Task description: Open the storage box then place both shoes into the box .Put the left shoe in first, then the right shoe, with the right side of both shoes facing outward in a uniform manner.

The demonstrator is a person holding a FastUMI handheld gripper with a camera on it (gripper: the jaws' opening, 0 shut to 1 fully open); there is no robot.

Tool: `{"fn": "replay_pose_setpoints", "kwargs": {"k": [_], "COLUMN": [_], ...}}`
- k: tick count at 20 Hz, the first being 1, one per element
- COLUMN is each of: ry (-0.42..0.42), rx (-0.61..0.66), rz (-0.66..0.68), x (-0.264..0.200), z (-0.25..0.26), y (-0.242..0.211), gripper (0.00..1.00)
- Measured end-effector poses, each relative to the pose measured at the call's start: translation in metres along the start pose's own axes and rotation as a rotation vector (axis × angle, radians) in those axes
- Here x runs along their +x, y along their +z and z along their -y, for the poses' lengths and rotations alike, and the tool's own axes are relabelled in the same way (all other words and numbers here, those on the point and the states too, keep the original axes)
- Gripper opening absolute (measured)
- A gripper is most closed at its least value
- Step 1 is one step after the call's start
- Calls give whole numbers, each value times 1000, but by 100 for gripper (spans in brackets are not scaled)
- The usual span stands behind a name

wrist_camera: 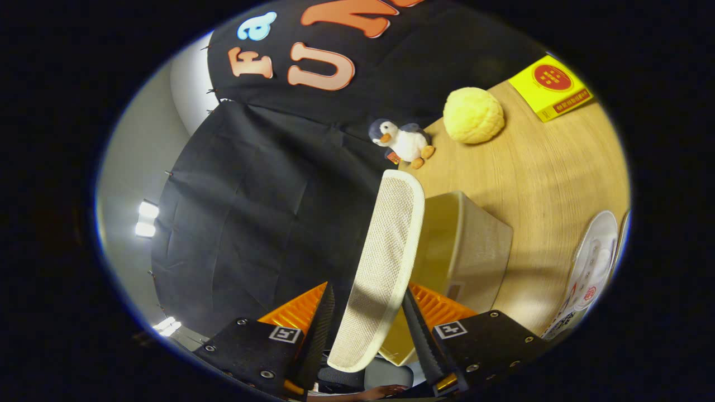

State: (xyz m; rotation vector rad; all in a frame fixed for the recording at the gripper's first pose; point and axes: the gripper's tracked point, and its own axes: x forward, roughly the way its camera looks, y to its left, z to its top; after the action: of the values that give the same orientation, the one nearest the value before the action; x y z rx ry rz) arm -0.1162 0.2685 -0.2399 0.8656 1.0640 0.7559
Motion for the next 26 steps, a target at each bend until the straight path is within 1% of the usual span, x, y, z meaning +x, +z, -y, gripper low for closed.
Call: {"fn": "replay_pose_setpoints", "kwargs": {"k": [1, 2, 3, 4, 6, 8, 10, 15, 19, 21, 22, 23, 24, 26], "ry": [-2, -3, 2, 8, 1, 3, 3, -17, -73, -84, -77, -79, -91, -139], "rx": [-43, -90, -126, -154, -204, -242, -263, -271, -240, -210, -201, -200, -211, -248], "rz": [6, 11, 10, 12, 28, 37, 27, -10, -42, -58, -67, -69, -68, -55], "x": [0, 4, 7, 11, 23, 39, 62, 122, 175, 192, 197, 200, 199, 194], "z": [-13, -25, -39, -54, -77, -98, -117, -150, -161, -165, -170, -172, -170, -157], "y": [3, 6, 6, 8, 14, 18, 16, 9, -1, -7, -10, -14, -15, -13], "gripper": [67, 55, 49, 39, 29, 21, 22, 23, 23, 39, 57, 65, 76, 87]}}
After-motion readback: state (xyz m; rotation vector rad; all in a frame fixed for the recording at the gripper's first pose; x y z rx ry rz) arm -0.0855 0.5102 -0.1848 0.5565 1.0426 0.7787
